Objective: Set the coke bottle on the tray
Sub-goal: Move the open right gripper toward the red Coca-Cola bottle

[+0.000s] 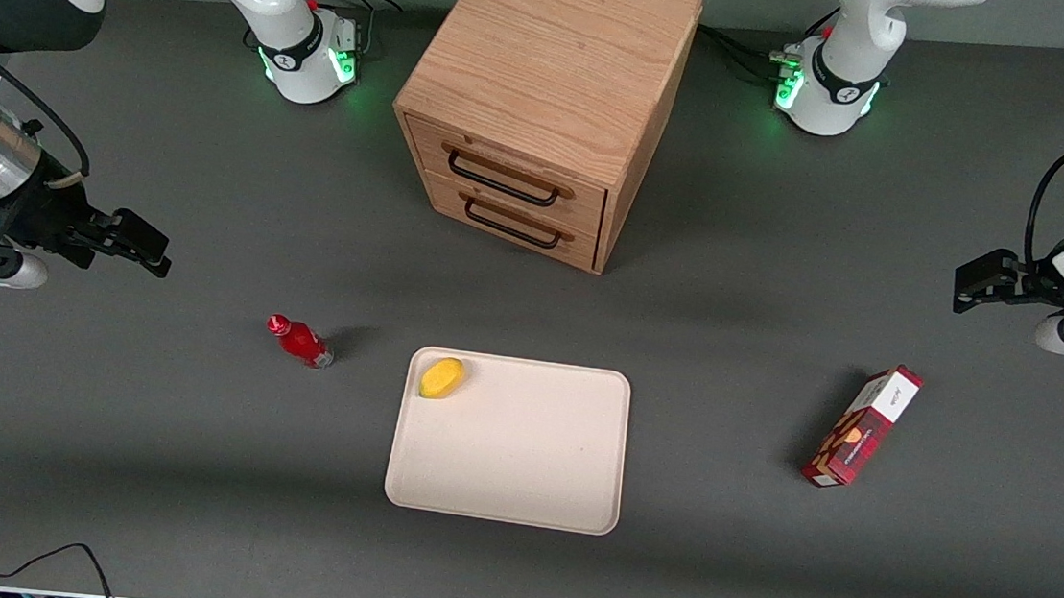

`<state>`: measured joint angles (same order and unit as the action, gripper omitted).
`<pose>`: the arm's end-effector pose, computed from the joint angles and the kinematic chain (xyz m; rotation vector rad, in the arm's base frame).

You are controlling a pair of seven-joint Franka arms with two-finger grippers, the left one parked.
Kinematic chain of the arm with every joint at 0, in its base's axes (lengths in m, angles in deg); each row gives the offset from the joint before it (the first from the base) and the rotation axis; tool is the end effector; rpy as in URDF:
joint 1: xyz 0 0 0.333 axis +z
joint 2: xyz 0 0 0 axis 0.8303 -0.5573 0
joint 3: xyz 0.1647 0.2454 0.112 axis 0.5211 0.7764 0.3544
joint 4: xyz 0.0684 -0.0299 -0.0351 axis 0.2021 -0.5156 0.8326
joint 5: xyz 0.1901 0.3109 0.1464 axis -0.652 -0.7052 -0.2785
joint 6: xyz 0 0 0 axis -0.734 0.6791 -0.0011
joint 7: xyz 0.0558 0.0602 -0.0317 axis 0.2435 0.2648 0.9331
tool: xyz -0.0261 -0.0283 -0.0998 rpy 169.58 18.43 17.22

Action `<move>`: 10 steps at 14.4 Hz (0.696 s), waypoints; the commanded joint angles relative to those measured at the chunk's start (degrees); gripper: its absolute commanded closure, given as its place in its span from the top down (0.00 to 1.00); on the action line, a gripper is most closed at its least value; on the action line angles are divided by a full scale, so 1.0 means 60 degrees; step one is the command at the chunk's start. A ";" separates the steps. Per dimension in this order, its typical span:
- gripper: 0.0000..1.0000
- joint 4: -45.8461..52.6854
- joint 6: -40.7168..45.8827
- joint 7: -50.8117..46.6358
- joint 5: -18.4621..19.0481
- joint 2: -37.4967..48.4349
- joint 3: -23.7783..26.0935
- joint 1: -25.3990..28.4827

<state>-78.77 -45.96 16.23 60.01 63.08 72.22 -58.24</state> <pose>0.5963 0.0701 0.5907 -3.1070 0.1351 -0.1095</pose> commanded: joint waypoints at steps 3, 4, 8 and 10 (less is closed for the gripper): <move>1.00 0.0241 0.0806 0.0180 -0.0010 0.0002 -0.0011 -0.0059; 1.00 0.0241 0.0807 0.0093 -0.0024 0.0002 -0.0011 -0.0088; 1.00 0.0211 0.0778 0.0092 -0.0010 -0.0304 0.0003 0.0072; 1.00 0.0168 0.0472 0.0092 -0.0097 -0.0728 0.0018 0.0058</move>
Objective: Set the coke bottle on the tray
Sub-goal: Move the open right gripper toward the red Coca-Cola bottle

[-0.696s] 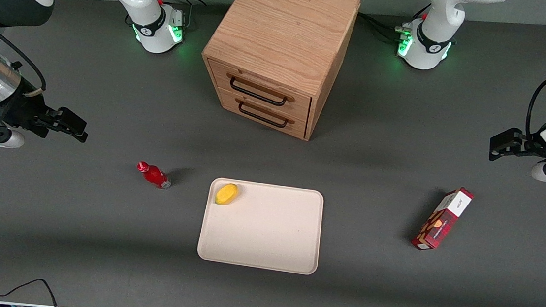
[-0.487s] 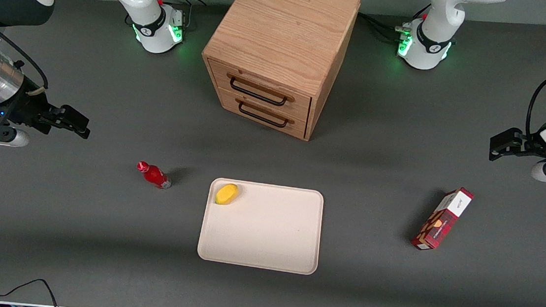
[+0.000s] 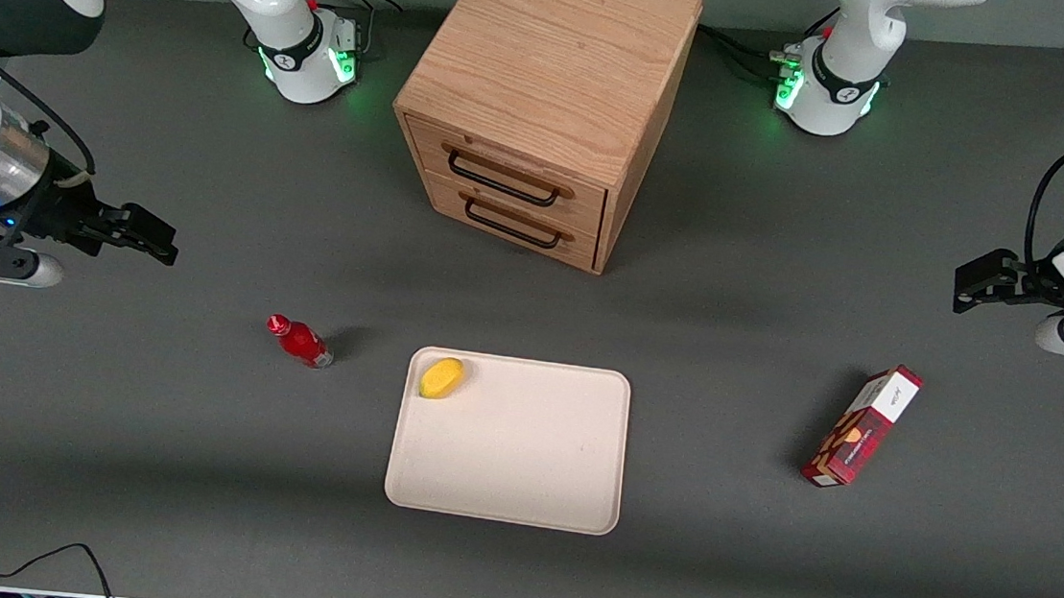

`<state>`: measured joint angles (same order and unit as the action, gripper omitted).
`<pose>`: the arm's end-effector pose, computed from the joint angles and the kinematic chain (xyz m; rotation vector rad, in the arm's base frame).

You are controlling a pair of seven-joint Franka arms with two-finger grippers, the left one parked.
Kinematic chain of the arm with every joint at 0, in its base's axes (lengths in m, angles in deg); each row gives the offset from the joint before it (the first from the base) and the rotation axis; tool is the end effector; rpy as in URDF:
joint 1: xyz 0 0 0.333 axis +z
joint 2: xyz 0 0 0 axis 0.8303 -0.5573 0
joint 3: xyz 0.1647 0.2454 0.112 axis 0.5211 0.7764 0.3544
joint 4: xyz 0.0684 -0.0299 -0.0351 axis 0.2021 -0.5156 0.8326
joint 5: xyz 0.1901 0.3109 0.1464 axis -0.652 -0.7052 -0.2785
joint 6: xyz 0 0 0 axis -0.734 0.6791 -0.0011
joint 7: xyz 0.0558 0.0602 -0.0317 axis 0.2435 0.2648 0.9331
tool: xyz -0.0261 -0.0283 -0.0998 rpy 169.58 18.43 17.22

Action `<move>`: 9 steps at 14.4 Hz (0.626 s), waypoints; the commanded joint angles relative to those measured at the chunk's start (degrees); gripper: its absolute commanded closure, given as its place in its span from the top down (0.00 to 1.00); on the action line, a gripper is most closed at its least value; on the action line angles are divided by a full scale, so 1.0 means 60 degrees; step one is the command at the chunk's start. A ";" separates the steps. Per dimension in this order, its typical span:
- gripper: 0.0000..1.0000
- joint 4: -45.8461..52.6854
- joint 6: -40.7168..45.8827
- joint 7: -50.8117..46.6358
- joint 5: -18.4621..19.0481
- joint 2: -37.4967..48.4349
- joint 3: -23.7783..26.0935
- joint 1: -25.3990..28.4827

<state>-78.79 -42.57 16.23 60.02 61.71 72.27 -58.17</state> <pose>0.5959 0.0705 0.5710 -3.1191 0.1319 0.0190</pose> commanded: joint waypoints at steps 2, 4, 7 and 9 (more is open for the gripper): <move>0.99 0.0170 -0.0488 0.0121 -0.0012 -0.1114 0.0039 0.0265; 0.99 0.0097 -0.1059 0.0121 0.0134 -0.1598 0.0039 0.0456; 0.99 -0.0355 -0.1923 0.0107 0.0223 -0.1820 0.0054 0.0515; 0.99 -0.0795 -0.2538 0.0005 0.0267 -0.1908 0.0054 0.0691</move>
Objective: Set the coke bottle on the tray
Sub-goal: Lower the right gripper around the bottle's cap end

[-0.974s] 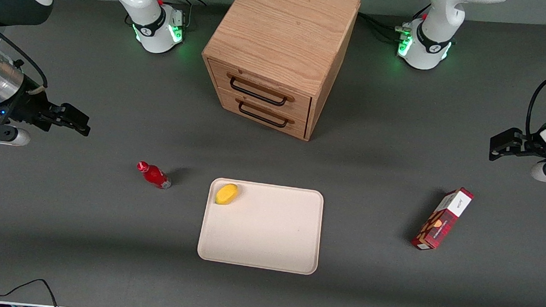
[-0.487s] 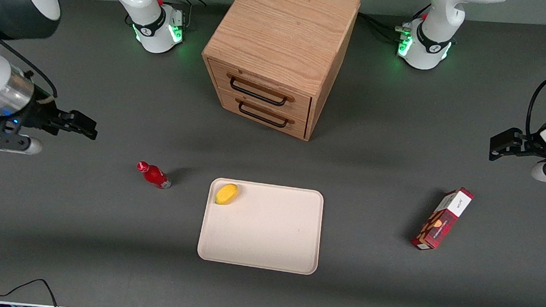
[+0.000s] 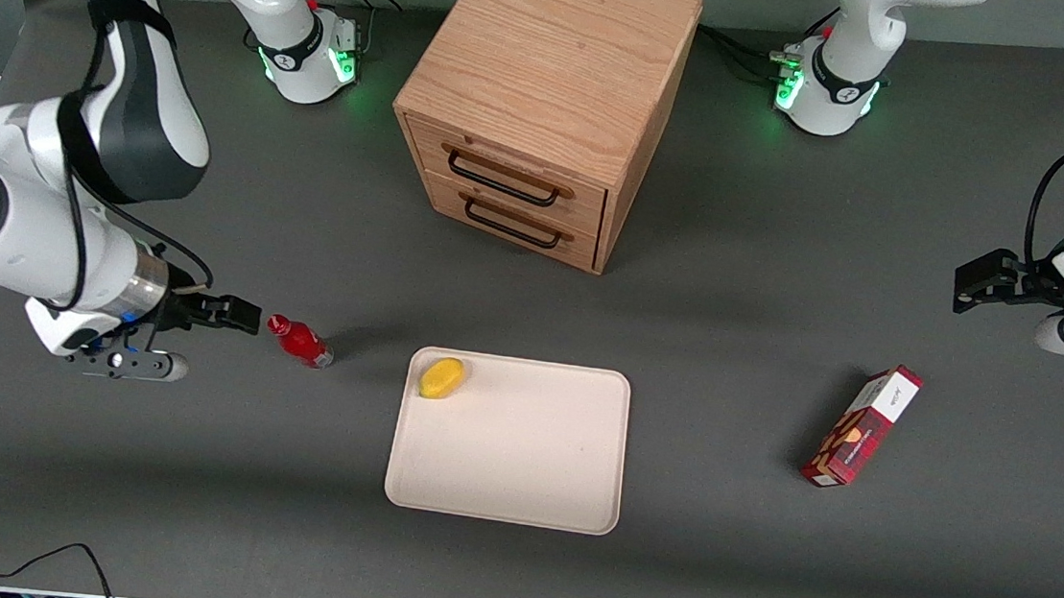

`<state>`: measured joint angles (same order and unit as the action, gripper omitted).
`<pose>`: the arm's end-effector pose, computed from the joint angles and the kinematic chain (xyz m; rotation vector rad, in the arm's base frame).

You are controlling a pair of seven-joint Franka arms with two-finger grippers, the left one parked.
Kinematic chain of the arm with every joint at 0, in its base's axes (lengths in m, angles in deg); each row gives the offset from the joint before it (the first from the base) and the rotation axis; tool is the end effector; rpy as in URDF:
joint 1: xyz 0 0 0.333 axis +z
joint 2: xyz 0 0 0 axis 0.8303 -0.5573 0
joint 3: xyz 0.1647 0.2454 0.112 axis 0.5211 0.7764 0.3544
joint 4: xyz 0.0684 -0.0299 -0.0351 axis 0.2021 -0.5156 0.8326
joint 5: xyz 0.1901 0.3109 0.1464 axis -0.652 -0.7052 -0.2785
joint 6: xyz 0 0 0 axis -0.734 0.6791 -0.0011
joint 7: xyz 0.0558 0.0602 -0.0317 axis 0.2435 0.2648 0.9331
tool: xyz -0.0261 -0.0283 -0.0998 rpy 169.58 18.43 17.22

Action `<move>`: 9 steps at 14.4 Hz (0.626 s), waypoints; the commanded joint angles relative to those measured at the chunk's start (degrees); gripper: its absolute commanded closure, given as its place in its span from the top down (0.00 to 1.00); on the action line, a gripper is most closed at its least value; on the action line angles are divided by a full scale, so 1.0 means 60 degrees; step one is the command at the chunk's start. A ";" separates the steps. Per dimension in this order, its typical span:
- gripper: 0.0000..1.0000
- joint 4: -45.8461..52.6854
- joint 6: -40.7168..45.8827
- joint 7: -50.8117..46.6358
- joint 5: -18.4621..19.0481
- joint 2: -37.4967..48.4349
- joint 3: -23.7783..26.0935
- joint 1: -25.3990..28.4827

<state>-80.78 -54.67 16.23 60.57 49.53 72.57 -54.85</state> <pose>0.6461 0.1113 0.4400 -3.1019 0.0396 0.0782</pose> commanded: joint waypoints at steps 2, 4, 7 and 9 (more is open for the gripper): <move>0.99 -0.0990 -0.1049 -0.0143 0.0627 0.0077 0.0019 0.0341; 0.99 -0.1503 -0.1431 -0.0143 0.0702 0.0150 0.0004 0.0445; 0.99 -0.2265 -0.1987 -0.0129 0.0863 0.0223 0.0062 0.0445; 0.99 -0.2763 -0.2442 -0.0055 0.0892 0.0297 0.0077 0.0445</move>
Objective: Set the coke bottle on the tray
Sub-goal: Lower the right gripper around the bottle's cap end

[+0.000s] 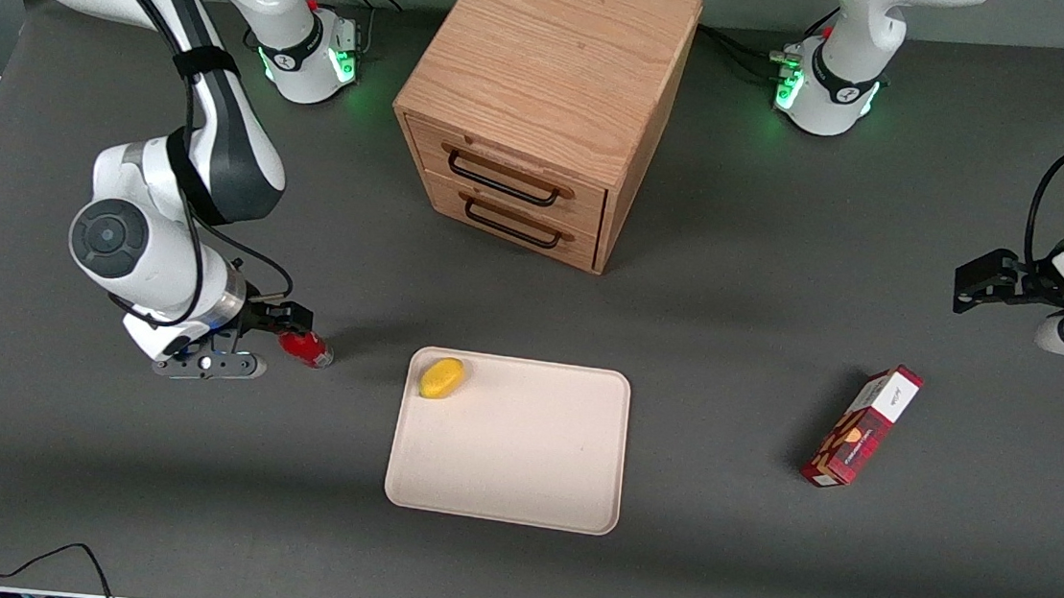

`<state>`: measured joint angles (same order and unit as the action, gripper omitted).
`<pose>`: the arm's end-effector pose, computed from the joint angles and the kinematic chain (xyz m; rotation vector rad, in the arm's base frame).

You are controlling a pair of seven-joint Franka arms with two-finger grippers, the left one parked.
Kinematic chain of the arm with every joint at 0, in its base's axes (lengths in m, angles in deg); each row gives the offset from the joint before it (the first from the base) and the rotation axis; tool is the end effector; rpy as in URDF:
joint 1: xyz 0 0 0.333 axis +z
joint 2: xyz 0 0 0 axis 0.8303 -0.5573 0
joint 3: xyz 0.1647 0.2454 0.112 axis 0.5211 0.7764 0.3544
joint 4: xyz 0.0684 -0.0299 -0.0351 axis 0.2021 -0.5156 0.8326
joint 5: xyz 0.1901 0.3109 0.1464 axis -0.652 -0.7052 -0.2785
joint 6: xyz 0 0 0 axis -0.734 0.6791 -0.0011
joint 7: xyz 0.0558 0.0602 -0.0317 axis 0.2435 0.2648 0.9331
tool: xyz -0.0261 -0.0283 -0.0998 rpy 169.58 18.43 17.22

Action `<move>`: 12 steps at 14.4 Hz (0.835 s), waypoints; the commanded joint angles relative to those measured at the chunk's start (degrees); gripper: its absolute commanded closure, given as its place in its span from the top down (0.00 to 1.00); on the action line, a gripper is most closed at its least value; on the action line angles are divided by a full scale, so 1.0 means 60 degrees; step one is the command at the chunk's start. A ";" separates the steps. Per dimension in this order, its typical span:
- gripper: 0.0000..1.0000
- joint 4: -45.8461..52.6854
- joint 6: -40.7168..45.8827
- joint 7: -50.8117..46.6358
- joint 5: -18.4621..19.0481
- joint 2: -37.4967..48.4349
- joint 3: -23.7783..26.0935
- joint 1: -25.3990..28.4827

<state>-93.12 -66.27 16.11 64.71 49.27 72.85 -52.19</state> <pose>0.6184 0.1404 0.3544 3.1150 0.0972 -0.0841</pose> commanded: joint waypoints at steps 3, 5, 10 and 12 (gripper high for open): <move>0.99 -0.0957 -0.0788 -0.0035 0.0436 0.0342 0.0030 0.0003; 0.96 -0.0972 -0.0803 -0.0035 0.0436 0.0327 0.0030 0.0003; 0.71 -0.1002 -0.0803 0.0009 0.0451 0.0327 0.0030 -0.0041; 0.53 -0.1002 -0.0803 0.0023 0.0451 0.0312 0.0030 -0.0056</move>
<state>-97.55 -70.08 16.13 66.39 49.65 72.93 -52.27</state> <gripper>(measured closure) 0.330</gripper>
